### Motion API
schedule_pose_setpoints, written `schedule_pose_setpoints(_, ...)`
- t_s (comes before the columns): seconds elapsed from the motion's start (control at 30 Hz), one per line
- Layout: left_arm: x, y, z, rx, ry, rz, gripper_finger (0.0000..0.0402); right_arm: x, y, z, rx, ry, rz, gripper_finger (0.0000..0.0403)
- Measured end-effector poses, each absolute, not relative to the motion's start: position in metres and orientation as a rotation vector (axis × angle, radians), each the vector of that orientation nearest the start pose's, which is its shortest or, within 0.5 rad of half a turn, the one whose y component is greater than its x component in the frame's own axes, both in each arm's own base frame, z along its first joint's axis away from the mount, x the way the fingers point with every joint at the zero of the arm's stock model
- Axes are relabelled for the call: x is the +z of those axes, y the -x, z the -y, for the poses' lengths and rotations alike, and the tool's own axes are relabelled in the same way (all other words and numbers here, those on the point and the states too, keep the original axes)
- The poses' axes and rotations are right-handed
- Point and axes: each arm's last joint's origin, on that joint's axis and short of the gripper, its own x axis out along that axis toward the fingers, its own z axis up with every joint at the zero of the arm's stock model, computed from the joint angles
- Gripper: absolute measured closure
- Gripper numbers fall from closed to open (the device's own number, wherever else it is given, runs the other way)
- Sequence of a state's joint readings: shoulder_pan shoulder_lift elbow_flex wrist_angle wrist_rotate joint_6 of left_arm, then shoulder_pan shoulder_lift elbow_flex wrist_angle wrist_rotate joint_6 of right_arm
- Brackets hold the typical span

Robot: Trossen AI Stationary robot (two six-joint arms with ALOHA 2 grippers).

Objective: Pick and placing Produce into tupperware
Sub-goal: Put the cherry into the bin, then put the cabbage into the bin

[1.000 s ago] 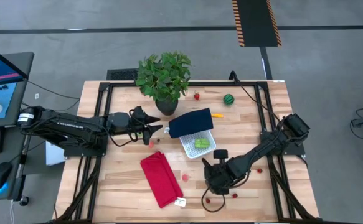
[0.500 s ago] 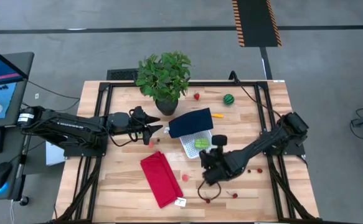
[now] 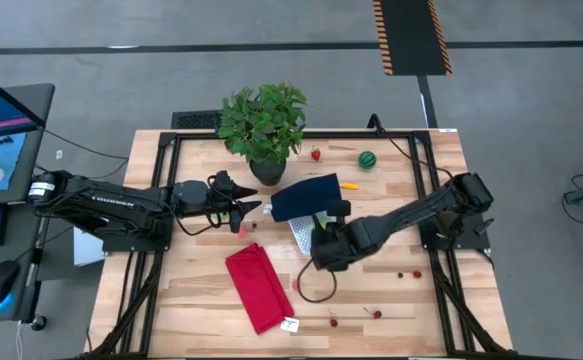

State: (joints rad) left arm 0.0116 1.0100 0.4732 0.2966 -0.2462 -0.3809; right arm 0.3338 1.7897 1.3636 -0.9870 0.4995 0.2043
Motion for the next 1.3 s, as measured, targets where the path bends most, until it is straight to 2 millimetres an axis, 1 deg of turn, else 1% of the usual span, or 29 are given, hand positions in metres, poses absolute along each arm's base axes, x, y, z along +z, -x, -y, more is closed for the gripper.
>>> schedule_pose_setpoints(0.2,0.231,-0.214,-0.009,0.293,0.350,-0.188,0.0217,0.222,-0.337,-0.081,-0.171,0.310,-1.259,0.0351)
schedule_pose_setpoints(0.33,0.231,-0.214,-0.009,0.292,0.350,-0.189,0.0217,0.222,-0.340,-0.071,-0.177,0.295,-1.267,0.0348)
schedule_pose_setpoints(0.43,0.231,-0.214,-0.009,0.280,0.351,-0.191,0.0217,0.221,-0.337,-0.066,-0.186,0.289,-1.309,0.0347)
schedule_pose_setpoints(0.53,0.231,-0.214,-0.009,0.277,0.352,-0.192,0.0217,0.225,-0.327,-0.068,-0.213,0.267,-1.368,0.0347)
schedule_pose_setpoints(0.67,0.231,-0.214,-0.009,0.276,0.344,-0.189,0.0217,0.233,-0.316,-0.087,-0.194,0.253,-1.346,0.0347)
schedule_pose_setpoints(0.83,0.231,-0.214,-0.008,0.265,0.323,-0.192,0.0217,0.253,-0.301,-0.121,-0.155,0.230,-1.202,0.0347)
schedule_pose_setpoints(0.97,0.230,-0.214,-0.003,0.258,0.284,-0.211,0.0217,0.271,-0.284,-0.154,-0.167,0.252,-0.998,0.0347)
schedule_pose_setpoints(1.07,0.233,-0.212,0.001,0.238,0.240,-0.198,0.0217,0.274,-0.271,-0.178,-0.188,0.303,-0.837,0.0347)
schedule_pose_setpoints(1.13,0.236,-0.206,0.003,0.241,0.229,-0.203,0.0217,0.274,-0.264,-0.190,-0.193,0.326,-0.748,0.0347)
schedule_pose_setpoints(1.2,0.239,-0.199,0.003,0.306,0.253,-0.224,0.0217,0.272,-0.257,-0.198,-0.192,0.338,-0.702,0.0347)
schedule_pose_setpoints(1.3,0.236,-0.180,-0.001,0.513,0.292,-0.284,0.0217,0.266,-0.251,-0.207,-0.181,0.335,-0.663,0.0347)
